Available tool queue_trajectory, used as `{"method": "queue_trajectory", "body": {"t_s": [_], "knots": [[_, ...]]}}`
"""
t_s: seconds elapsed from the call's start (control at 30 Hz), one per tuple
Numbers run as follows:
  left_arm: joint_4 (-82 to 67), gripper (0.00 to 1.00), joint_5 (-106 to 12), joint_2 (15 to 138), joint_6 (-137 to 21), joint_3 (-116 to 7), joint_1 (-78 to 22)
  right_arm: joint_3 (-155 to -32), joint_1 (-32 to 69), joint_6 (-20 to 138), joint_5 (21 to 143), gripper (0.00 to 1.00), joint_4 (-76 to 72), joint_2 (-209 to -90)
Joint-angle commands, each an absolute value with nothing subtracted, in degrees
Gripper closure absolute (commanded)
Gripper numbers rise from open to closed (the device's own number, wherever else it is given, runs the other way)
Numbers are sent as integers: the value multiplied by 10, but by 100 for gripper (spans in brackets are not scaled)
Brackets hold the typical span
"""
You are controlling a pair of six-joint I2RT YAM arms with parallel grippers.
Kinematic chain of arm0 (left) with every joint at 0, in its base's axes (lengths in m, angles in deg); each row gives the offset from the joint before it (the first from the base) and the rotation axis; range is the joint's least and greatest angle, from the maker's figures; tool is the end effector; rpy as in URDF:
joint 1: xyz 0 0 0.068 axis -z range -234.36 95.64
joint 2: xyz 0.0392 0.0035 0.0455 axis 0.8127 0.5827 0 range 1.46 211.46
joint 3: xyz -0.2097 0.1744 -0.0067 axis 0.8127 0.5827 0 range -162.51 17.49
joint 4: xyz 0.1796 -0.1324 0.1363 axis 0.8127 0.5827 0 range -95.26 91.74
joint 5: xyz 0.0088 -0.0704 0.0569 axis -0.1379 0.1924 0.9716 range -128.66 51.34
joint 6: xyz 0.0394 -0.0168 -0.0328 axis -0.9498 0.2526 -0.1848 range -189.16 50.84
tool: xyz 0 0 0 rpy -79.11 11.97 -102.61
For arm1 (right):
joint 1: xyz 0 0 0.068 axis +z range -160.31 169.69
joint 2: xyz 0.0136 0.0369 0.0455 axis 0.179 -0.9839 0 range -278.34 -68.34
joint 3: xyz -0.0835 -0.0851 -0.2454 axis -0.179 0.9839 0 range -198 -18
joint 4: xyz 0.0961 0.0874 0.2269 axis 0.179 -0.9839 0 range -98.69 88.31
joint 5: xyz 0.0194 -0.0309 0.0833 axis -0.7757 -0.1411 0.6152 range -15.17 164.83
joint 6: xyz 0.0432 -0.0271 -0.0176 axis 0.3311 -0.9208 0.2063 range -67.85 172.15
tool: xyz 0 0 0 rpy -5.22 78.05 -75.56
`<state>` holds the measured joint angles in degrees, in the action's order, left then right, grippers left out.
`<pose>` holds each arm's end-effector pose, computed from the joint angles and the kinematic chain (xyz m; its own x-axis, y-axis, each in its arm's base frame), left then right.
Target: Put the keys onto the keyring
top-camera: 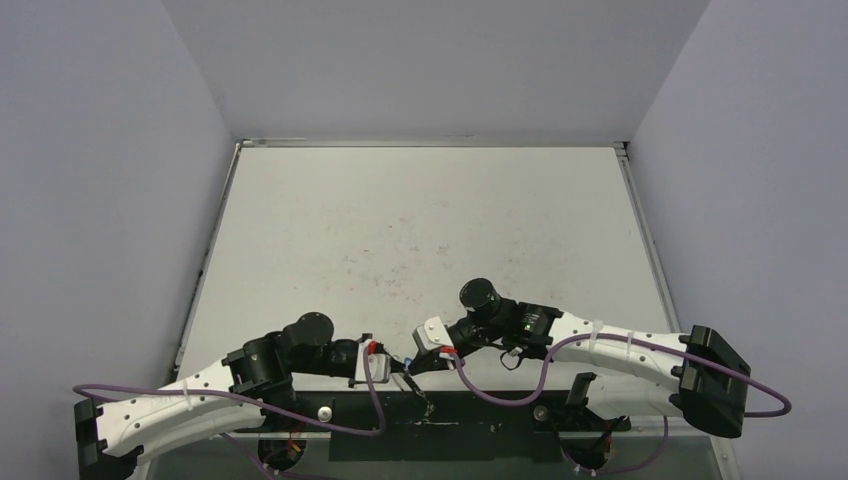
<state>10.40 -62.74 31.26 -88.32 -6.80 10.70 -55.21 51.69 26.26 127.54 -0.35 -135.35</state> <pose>0.0458 -0.1330 0.2424 0.1805 0.3224 -0.9292 0.9835 -0.0697 0.1668 0.0892 0.2281 0.2413 0.1758 -0.2331 -0.9564 -0.8744 -0.4834 -0.0429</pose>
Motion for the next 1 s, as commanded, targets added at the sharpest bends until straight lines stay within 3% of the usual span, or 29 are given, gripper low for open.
{"method": "queue_trajectory", "body": {"t_s": [0.0,0.07,0.97], "knots": [[55,100,-638,307,-882,-97,109,-580,524,250,1278,95,30,-1356],[57,100,-636,305,-882,-96,109,-579,523,250,1276,100,25,-1352],[29,100,-559,257,-842,-69,109,-542,524,260,1218,100,-40,-1264]]}}
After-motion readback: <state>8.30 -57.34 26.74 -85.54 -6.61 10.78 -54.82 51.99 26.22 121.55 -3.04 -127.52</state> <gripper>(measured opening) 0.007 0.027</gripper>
